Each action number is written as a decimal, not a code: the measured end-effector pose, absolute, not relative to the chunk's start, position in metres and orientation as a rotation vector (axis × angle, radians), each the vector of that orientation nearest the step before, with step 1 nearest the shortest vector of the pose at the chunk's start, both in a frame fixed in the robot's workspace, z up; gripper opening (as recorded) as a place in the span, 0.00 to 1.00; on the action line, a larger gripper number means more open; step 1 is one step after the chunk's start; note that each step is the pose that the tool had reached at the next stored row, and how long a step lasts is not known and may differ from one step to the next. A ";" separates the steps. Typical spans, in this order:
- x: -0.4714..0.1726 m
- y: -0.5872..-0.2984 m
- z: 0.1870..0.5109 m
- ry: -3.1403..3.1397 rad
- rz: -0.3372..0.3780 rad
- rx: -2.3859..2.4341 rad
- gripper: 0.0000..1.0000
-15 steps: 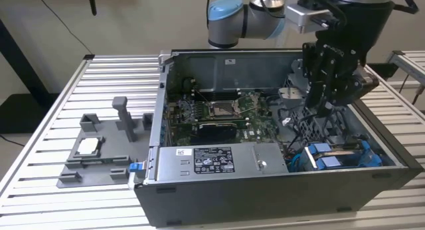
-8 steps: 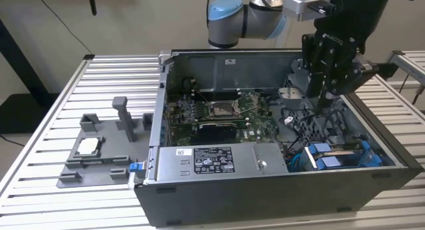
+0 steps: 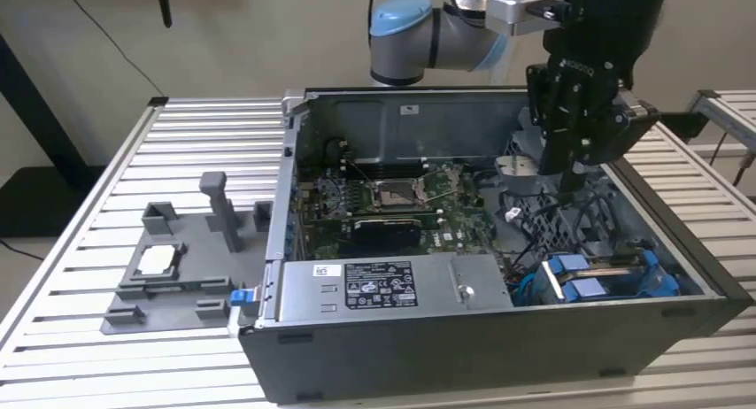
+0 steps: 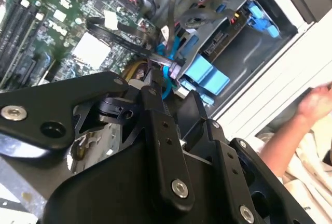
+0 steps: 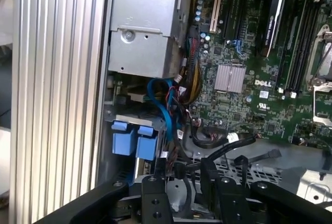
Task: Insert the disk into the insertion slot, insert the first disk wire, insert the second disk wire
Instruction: 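Insert the second disk wire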
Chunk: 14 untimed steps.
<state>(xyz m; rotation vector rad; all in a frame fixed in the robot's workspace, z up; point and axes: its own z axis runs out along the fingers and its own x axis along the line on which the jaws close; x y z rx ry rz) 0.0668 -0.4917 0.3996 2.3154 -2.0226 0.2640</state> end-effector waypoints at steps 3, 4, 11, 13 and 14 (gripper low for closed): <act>0.063 -0.489 0.397 -2.025 0.288 2.317 0.40; 0.062 -0.487 0.396 -2.027 0.295 2.318 0.40; 0.059 -0.486 0.388 -2.043 0.350 2.328 0.40; 0.058 -0.486 0.386 -2.048 0.364 2.330 0.40; 0.058 -0.486 0.385 -2.050 0.368 2.330 0.40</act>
